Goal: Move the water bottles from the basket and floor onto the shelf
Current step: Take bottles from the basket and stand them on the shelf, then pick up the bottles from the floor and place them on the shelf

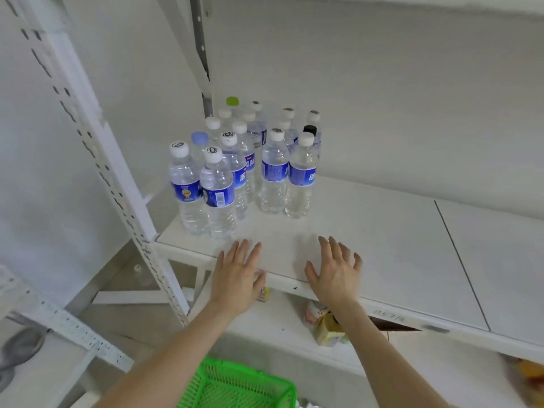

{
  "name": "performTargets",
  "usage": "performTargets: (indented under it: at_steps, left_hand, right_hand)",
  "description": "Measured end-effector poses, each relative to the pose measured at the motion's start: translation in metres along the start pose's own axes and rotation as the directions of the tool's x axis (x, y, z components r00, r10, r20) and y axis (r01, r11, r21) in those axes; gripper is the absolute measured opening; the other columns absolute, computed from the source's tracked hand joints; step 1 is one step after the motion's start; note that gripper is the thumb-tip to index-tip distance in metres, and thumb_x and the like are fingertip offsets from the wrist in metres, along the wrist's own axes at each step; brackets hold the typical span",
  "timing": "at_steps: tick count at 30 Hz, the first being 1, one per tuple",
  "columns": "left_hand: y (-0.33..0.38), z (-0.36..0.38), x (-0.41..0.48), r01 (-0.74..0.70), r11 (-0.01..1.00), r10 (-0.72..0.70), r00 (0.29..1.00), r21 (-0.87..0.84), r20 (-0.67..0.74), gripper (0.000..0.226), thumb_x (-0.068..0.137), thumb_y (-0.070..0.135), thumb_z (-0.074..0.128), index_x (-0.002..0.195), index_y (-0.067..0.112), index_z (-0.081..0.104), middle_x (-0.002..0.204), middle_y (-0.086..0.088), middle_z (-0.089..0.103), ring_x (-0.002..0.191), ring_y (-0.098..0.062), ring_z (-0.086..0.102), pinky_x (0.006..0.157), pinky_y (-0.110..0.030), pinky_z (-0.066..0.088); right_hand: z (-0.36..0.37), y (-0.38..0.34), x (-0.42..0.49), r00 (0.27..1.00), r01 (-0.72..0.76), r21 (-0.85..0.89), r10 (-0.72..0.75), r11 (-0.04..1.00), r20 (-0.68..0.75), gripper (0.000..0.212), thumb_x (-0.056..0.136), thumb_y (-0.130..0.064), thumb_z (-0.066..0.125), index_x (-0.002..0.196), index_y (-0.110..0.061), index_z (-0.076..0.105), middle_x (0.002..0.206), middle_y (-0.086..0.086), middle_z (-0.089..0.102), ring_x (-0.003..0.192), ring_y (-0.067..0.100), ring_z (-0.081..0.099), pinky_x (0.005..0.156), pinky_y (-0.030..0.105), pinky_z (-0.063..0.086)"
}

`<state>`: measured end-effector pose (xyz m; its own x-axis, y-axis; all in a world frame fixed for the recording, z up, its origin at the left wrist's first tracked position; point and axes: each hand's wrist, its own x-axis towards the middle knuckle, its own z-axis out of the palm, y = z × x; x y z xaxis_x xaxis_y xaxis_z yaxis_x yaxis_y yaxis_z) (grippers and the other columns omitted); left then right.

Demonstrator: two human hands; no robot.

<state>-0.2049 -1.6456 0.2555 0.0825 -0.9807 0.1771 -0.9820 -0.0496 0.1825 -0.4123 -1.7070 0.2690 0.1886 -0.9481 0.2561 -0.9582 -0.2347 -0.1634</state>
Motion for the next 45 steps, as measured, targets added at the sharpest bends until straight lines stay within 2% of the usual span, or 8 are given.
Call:
performTargets:
  at_steps: [4, 8, 13, 19, 22, 28, 37, 45]
  left_hand:
    - [0.002, 0.006, -0.051, 0.006, 0.999, -0.005, 1.000, 0.051, -0.004, 0.063, 0.093, 0.048, 0.049, 0.148, 0.019, 0.038, 0.153, -0.016, 0.036, 0.143, -0.035, 0.031, 0.114, -0.059, 0.023]
    - [0.004, 0.012, -0.103, 0.030, 0.997, -0.032, 0.999, 0.071, 0.037, 0.065, 0.096, 0.052, 0.038, 0.153, 0.024, 0.025, 0.160, -0.013, 0.024, 0.149, -0.030, 0.016, 0.118, -0.059, 0.010]
    - [0.008, 0.020, -0.177, -0.006, 0.999, 0.003, 0.998, 0.051, 0.062, 0.065, 0.094, 0.050, 0.044, 0.152, 0.025, 0.029, 0.157, -0.013, 0.030, 0.147, -0.032, 0.021, 0.115, -0.064, 0.016]
    - [0.003, 0.044, -0.271, -0.084, 0.991, 0.057, 0.967, 0.100, 0.248, 0.068, 0.095, 0.054, 0.035, 0.154, 0.027, 0.015, 0.163, -0.010, 0.012, 0.151, -0.031, 0.003, 0.115, -0.063, 0.003]
    - [0.004, 0.051, -0.323, -0.091, 0.992, 0.061, 0.947, 0.082, 0.314, 0.068, 0.093, 0.052, 0.042, 0.153, 0.027, 0.022, 0.161, -0.012, 0.018, 0.150, -0.032, 0.009, 0.115, -0.064, 0.003]
    - [0.008, 0.070, -0.404, -0.156, 0.980, 0.079, 0.873, 0.123, 0.481, 0.070, 0.094, 0.053, 0.037, 0.154, 0.031, 0.009, 0.164, -0.009, 0.008, 0.151, -0.030, 0.001, 0.114, -0.062, -0.004]
    - [0.067, 0.093, -0.446, -0.264, 0.963, 0.181, 0.793, 0.061, 0.582, 0.068, 0.095, 0.050, 0.038, 0.154, 0.031, 0.009, 0.164, -0.009, 0.006, 0.151, -0.030, -0.001, 0.115, -0.062, -0.005]
    - [0.143, 0.117, -0.441, -0.303, 0.952, 0.219, 0.765, 0.038, 0.606, 0.069, 0.095, 0.049, 0.038, 0.154, 0.031, 0.008, 0.164, -0.009, 0.005, 0.151, -0.029, -0.001, 0.116, -0.060, -0.004]
  right_hand:
    - [-0.002, 0.001, -0.053, 0.997, 0.027, -0.077, -0.021, 0.997, 0.071, 0.064, 0.089, -0.049, 0.048, 0.144, -0.016, 0.040, 0.149, 0.011, 0.043, 0.136, 0.033, 0.038, 0.109, 0.058, 0.024]
    - [-0.005, -0.004, -0.110, 0.999, 0.022, -0.058, -0.020, 0.998, 0.044, 0.060, 0.085, -0.045, 0.047, 0.136, -0.013, 0.049, 0.142, 0.015, 0.051, 0.130, 0.038, 0.046, 0.104, 0.064, 0.030]
    - [-0.004, -0.013, -0.188, 0.999, 0.016, -0.058, -0.014, 0.998, 0.032, 0.060, 0.081, -0.046, 0.049, 0.133, -0.016, 0.053, 0.144, 0.013, 0.049, 0.132, 0.034, 0.046, 0.105, 0.063, 0.031]
    - [0.011, -0.025, -0.290, 0.973, -0.058, -0.081, 0.074, 0.995, 0.219, 0.069, 0.090, -0.053, 0.040, 0.150, -0.020, 0.028, 0.159, 0.011, 0.024, 0.147, 0.030, 0.020, 0.114, 0.061, 0.011]
    - [0.020, -0.027, -0.346, 0.934, -0.098, -0.080, 0.120, 0.992, 0.336, 0.070, 0.093, -0.055, 0.035, 0.152, -0.023, 0.018, 0.162, 0.008, 0.016, 0.148, 0.027, 0.013, 0.116, 0.059, 0.005]
    - [0.027, -0.017, -0.452, 0.861, -0.215, -0.135, 0.253, 0.967, 0.442, 0.071, 0.093, -0.056, 0.035, 0.153, -0.024, 0.017, 0.162, 0.007, 0.014, 0.149, 0.026, 0.011, 0.116, 0.056, 0.002]
    - [0.015, 0.037, -0.538, 0.746, -0.383, -0.254, 0.460, 0.888, 0.482, 0.070, 0.094, -0.055, 0.030, 0.153, -0.022, 0.012, 0.161, 0.005, 0.016, 0.148, 0.024, 0.012, 0.116, 0.056, 0.004]
    - [0.004, 0.111, -0.551, 0.712, -0.426, -0.268, 0.503, 0.864, 0.490, 0.070, 0.094, -0.056, 0.029, 0.153, -0.023, 0.011, 0.162, 0.005, 0.012, 0.149, 0.025, 0.009, 0.117, 0.056, 0.003]
